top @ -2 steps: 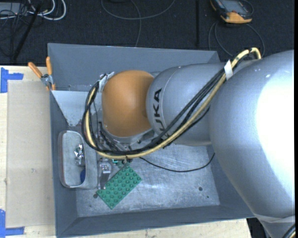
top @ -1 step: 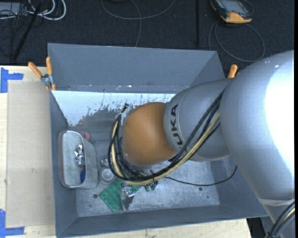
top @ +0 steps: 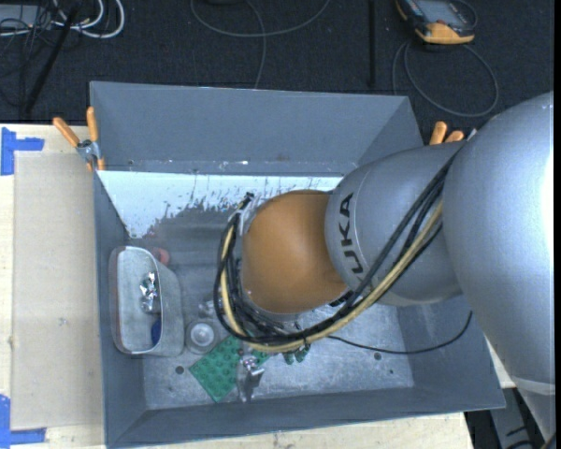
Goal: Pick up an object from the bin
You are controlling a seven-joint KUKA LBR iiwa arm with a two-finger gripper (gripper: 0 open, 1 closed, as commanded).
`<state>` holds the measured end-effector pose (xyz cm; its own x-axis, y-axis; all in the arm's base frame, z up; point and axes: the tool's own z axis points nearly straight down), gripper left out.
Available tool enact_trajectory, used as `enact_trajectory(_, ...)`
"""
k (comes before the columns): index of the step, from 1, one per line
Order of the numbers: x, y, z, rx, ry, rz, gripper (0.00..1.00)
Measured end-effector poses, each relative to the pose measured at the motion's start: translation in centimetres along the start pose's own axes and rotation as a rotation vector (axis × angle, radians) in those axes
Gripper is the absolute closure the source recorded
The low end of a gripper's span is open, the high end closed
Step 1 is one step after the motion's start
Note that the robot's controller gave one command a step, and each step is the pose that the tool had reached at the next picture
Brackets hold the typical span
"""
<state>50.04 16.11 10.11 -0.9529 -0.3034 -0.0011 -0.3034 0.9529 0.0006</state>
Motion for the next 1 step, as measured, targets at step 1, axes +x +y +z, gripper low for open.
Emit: enact_trajectory(1,-0.62,-1.23,0.18,0.000,0.001,-0.041,0.00)
